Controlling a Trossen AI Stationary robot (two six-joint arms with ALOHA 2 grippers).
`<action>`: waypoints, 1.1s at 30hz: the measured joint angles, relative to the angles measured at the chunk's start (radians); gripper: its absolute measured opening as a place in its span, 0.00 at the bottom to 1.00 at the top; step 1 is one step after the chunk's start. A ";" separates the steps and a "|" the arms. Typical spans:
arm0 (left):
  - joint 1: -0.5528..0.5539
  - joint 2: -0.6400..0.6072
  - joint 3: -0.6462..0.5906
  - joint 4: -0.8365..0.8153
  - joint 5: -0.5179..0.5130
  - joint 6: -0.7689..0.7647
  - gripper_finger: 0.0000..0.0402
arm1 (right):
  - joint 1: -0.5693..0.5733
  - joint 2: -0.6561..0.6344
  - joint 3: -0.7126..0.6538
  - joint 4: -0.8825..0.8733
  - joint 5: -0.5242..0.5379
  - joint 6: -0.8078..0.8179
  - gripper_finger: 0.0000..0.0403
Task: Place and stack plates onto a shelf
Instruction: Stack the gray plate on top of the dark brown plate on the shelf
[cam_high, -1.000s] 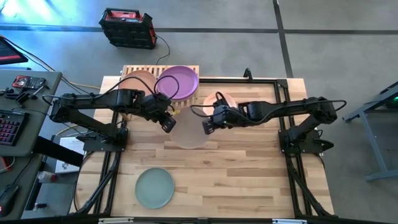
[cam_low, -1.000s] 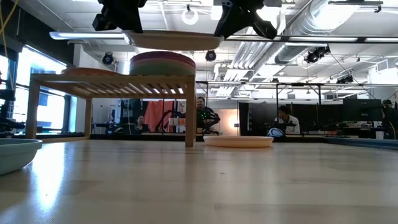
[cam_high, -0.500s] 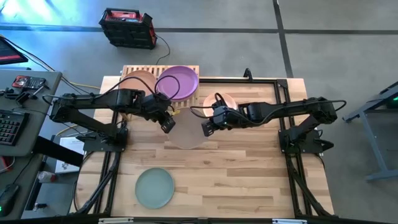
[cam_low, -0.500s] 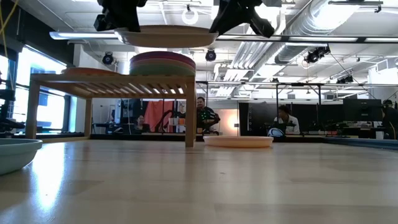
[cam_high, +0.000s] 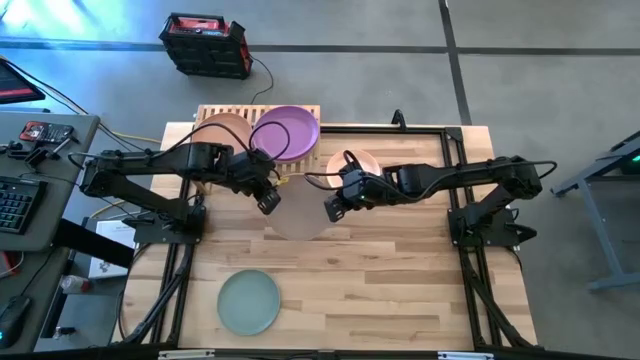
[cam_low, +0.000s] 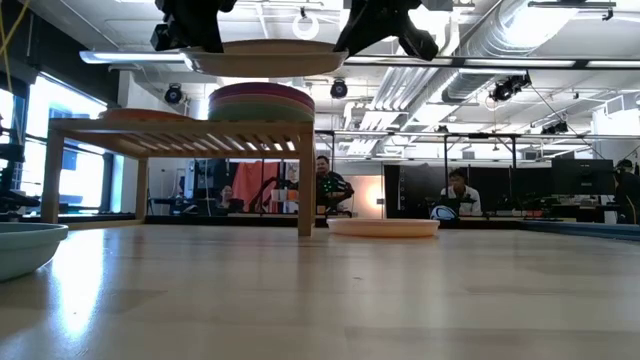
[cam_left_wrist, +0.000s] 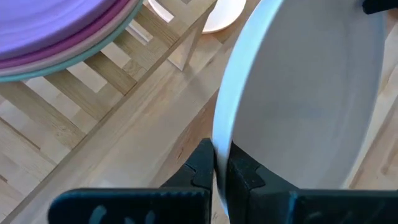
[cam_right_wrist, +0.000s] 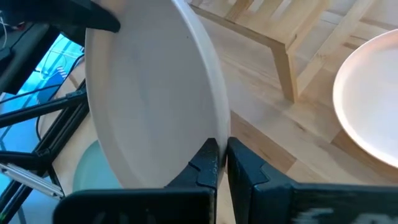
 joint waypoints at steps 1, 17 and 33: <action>0.000 0.000 0.000 0.000 0.001 0.002 0.01 | 0.000 0.000 0.000 0.000 0.000 -0.006 0.00; 0.000 -0.002 0.000 -0.006 0.014 0.012 0.01 | -0.002 0.000 0.000 0.030 -0.067 -0.057 0.00; -0.001 -0.002 0.000 0.000 0.010 0.016 0.01 | -0.008 0.000 0.000 0.040 -0.105 -0.072 0.16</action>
